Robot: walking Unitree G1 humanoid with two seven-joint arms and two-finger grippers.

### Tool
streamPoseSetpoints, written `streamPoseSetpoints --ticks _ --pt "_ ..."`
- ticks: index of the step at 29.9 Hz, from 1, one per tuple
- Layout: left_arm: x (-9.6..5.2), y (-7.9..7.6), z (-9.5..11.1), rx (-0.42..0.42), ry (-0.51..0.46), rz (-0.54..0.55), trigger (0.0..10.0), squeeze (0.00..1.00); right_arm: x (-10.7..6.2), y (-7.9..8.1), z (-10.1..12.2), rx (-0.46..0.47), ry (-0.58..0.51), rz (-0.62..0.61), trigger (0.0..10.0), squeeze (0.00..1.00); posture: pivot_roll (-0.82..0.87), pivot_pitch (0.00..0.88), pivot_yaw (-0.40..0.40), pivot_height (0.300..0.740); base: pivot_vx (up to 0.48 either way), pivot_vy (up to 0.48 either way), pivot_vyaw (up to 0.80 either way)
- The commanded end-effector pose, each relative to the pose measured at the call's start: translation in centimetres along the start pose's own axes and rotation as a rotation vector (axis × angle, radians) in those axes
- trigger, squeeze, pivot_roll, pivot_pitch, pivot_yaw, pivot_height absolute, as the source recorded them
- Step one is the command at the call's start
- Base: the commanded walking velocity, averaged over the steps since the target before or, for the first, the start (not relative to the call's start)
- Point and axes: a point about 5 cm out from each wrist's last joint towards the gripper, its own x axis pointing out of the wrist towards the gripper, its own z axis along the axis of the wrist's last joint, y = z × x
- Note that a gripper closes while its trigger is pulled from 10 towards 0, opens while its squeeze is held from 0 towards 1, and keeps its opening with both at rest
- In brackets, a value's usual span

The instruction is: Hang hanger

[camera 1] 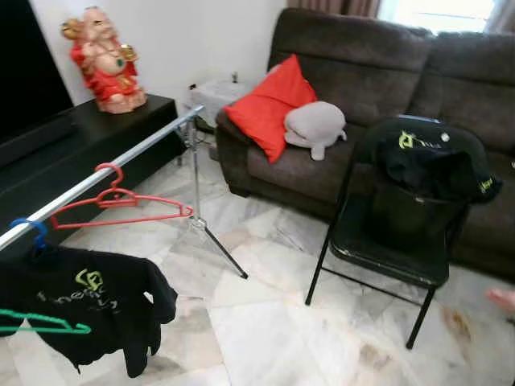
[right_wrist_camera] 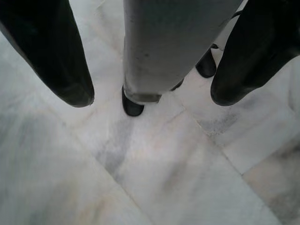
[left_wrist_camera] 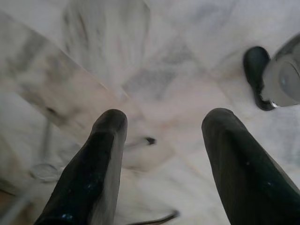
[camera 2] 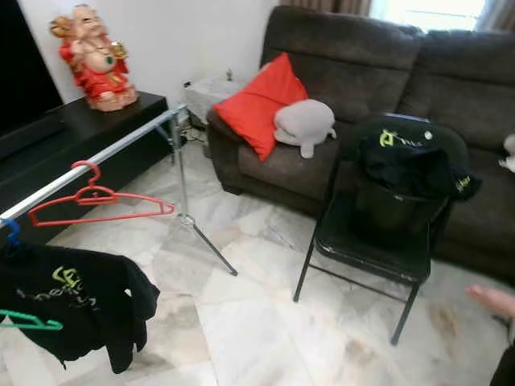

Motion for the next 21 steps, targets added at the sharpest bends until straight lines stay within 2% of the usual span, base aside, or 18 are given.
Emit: streamPoseSetpoints --ticks 1,9,15,18,21 --pt "0.0 0.1 0.0 0.0 -0.005 -0.002 10.0 0.0 0.0 -0.2 0.1 0.005 0.001 -0.004 10.0 0.0 0.11 0.0 0.085 0.74 0.0 0.0 -0.72" --pt "0.0 0.1 0.0 -0.018 -0.009 -0.011 10.0 0.0 0.0 -0.4 0.0 0.005 -0.001 -0.007 10.0 0.0 0.11 0.0 0.083 0.74 0.0 0.0 -0.71" --pt "0.0 0.1 0.1 0.004 -0.011 -0.016 10.0 0.0 0.0 -0.4 0.1 0.02 -0.015 -0.01 10.0 0.0 0.11 0.0 0.081 0.74 0.0 0.0 0.0" --pt "0.0 0.1 0.1 -0.002 -0.015 -0.015 10.0 0.0 0.1 0.6 0.4 0.015 -0.023 -0.001 10.0 0.0 0.11 0.0 0.079 0.74 0.0 0.0 0.0" --pt "0.0 0.1 0.2 -0.001 -0.017 -0.015 10.0 0.0 0.1 0.9 0.6 0.019 -0.028 -0.002 10.0 0.0 0.11 0.0 0.077 0.74 0.0 0.0 0.0"
